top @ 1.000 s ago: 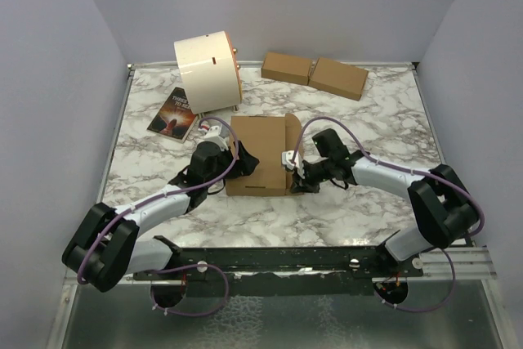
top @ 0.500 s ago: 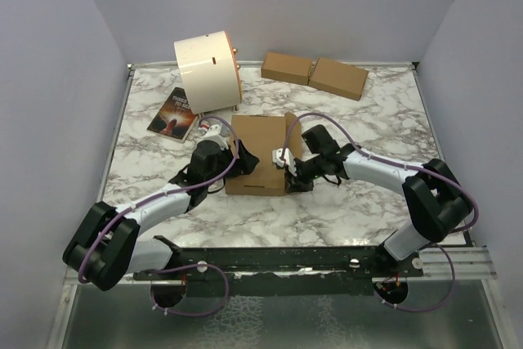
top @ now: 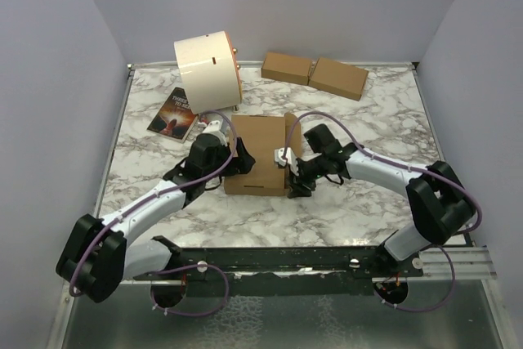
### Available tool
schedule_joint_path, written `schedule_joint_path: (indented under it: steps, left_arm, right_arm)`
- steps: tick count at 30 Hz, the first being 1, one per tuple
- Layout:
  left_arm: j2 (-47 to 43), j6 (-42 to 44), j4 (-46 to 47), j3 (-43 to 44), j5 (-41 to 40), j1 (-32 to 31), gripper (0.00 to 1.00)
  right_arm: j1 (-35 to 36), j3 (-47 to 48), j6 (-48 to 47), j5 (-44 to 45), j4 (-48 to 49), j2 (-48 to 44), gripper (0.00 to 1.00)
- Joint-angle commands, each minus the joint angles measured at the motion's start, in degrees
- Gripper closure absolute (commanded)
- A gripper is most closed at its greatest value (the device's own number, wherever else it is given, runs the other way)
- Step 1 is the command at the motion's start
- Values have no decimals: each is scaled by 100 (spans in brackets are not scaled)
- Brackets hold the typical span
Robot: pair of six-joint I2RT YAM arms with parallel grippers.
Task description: Fold the paper box
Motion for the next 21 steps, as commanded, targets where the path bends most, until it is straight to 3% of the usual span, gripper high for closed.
schedule_joint_path:
  steps: [1,8,11,14,21]
  left_arm:
    - [-505,296,-530,97,-396,56,16]
    - [-805,440,-615,-161,-1161,381,17]
    - [-487,489,-290,-99,-960,629,21]
    - [97,631,99,167,-485,789,21]
    - [1716,1300,363,1134,315,826,17]
  right_arm:
    - [-191,144,-124,-171,-215,-339,54]
    - [-964,204,190,-825,-56,-799,57]
    - [-1449,168,875,-481,477,-891,81]
    - [-1931,62,1402,-153,841,-868,98]
    - [-2880,106,1556,-352,749,-611,99]
